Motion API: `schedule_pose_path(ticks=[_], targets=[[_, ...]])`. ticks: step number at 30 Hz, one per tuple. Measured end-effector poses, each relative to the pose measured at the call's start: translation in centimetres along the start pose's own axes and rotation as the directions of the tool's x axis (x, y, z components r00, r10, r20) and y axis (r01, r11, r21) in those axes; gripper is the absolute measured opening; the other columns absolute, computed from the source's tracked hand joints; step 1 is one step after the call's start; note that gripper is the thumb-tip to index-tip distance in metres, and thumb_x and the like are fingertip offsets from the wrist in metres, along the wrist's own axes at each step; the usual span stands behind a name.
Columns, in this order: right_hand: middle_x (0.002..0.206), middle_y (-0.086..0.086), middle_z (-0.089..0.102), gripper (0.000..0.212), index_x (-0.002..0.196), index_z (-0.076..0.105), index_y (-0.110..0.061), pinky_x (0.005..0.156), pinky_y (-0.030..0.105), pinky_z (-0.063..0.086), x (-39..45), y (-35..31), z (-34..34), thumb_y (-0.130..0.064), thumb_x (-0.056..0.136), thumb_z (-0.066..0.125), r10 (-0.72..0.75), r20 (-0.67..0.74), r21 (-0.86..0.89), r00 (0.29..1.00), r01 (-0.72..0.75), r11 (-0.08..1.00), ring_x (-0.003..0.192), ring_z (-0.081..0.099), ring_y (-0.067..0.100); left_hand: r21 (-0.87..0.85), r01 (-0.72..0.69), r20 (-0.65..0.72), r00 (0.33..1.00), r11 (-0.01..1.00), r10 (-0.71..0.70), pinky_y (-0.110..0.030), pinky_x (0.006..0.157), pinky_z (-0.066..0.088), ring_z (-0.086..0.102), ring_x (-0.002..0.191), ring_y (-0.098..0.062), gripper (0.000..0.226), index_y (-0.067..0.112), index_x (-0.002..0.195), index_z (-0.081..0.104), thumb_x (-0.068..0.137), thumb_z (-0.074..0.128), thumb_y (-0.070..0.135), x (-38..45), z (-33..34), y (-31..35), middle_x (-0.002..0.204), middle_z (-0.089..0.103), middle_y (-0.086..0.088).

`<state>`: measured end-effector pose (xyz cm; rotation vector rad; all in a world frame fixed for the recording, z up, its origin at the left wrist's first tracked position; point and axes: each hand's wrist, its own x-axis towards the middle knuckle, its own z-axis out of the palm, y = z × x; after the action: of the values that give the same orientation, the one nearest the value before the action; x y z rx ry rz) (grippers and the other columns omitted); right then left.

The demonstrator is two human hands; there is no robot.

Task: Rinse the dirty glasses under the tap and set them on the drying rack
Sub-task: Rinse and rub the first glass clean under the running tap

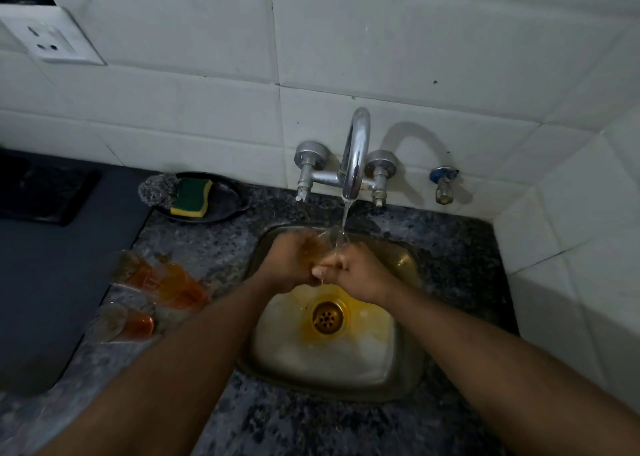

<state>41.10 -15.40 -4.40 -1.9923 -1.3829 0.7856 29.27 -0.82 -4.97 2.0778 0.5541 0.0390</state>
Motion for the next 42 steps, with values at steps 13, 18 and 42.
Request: schedule_pose_path(ticks=[13,18,42], targets=[[0.077,-0.020,0.060,0.009,0.092,0.075,-0.032,0.072,0.030,0.047,-0.1,-1.3,-2.2,-0.035,0.098,0.068,-0.045,0.224,-0.399,0.974,0.133,0.907,0.071,0.055,-0.002,-0.032,-0.018,0.092,0.996,0.999,0.021,-0.023,0.072,0.057,0.070,0.087,-0.010,0.055,0.017,0.105,0.069,0.059,0.090,-0.004,-0.1,0.4,0.3,0.094,0.071,0.006],[0.090,-0.014,0.067,0.011,0.095,0.074,-0.033,0.074,0.029,0.044,0.3,-1.5,-2.2,-0.042,0.097,0.068,-0.012,0.240,-0.557,0.971,0.147,0.817,0.086,0.063,0.008,0.058,0.087,0.372,0.923,0.995,-0.102,-0.037,0.086,0.060,0.068,0.103,-0.019,0.067,0.020,0.116,0.067,0.059,0.090,-0.007,0.9,-0.9,-0.7,0.108,0.070,0.002],[0.087,-0.011,0.076,0.032,0.086,0.081,-0.027,0.080,0.034,0.054,-0.3,-1.0,-2.9,-0.056,0.093,0.069,-0.001,0.042,-0.346,0.999,0.016,0.938,0.079,0.067,0.006,-0.166,0.048,0.005,0.999,0.985,-0.048,-0.038,0.076,0.065,0.071,0.103,-0.019,0.067,0.017,0.119,0.067,0.060,0.094,-0.003,0.8,2.0,-0.4,0.109,0.072,0.003]])
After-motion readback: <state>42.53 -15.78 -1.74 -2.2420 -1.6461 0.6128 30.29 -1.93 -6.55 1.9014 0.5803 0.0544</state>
